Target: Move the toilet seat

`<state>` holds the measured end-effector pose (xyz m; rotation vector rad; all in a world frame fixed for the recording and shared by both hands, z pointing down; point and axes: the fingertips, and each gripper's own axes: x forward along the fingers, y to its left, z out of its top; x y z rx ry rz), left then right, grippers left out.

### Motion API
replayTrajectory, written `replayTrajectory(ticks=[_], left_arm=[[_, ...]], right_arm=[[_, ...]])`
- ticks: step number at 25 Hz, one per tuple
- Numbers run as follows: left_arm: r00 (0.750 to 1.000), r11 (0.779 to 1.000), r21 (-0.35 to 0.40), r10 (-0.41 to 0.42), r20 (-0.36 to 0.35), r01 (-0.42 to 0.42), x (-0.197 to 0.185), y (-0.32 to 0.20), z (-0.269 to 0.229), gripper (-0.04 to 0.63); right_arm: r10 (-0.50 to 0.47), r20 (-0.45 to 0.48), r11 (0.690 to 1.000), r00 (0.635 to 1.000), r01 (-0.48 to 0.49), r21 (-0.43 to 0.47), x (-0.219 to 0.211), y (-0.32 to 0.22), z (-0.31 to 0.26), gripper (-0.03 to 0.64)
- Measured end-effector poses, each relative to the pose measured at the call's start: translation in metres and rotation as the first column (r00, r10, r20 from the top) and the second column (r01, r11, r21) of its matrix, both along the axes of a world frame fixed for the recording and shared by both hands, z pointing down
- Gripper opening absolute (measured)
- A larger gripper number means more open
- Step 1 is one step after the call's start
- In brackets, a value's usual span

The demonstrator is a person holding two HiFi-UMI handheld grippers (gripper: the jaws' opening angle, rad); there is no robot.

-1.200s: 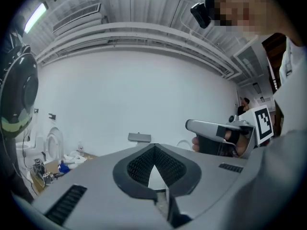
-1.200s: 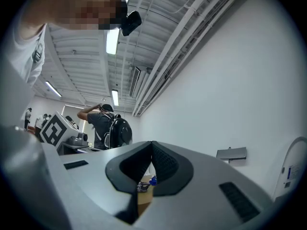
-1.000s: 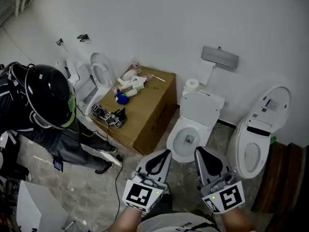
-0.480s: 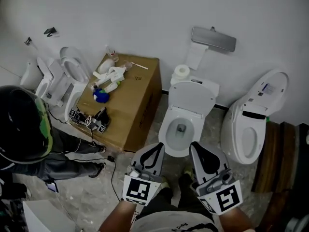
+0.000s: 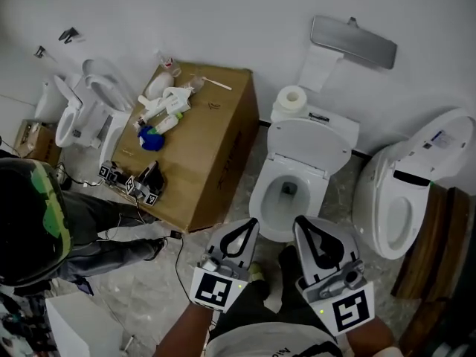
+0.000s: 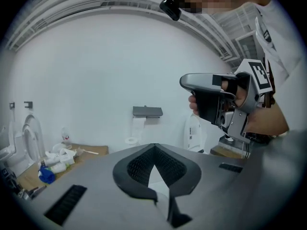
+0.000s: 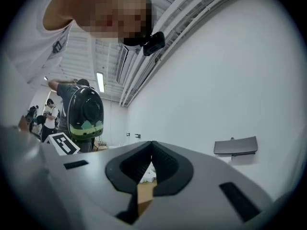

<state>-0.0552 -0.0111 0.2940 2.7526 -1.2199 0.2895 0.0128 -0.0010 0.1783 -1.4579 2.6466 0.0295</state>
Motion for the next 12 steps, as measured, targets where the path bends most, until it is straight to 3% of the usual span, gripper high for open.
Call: replayTrajectory(ticks=[7,12], left_arm=[[0.998,0.996,-0.089,-0.02,0.055,0.025,-0.017,-0.039,0.132,0.008],[0.998,0.983,-0.178,-0.04,0.044,0.047,-0.04,-0.042,0.252,0.008]], right_arm=[[-0.011,-0.068,0.999,0.998,0.009,-0.032,-0.008,-0.044,0.107,0.014],[0.018,-0.06,0.997,0.998,-0.022,-0.08,-0.023,-0.043,0.202,0.014]])
